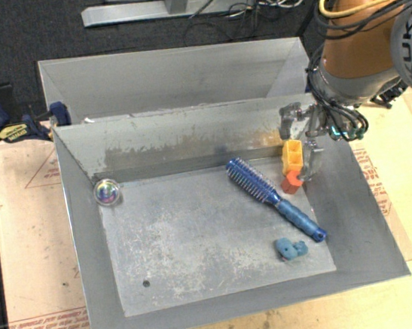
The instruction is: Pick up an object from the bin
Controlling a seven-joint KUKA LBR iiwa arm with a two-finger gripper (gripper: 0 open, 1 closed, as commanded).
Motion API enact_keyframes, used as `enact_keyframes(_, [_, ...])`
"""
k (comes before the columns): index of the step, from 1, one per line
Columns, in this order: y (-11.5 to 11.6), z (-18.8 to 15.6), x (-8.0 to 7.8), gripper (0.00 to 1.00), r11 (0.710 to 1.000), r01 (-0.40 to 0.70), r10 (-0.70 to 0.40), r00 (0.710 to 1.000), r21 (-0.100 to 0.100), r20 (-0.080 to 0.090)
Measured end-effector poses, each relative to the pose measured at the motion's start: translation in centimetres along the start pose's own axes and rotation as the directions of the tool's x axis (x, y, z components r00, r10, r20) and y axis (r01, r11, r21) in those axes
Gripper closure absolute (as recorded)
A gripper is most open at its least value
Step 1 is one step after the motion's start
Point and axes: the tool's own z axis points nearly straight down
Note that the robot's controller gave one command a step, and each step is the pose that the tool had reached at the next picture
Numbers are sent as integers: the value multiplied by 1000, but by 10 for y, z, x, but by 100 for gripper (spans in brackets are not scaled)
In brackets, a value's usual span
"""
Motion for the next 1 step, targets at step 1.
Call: enact_keyframes(1, [-5,142,27,0,998,62,-62,998,-2,-1])
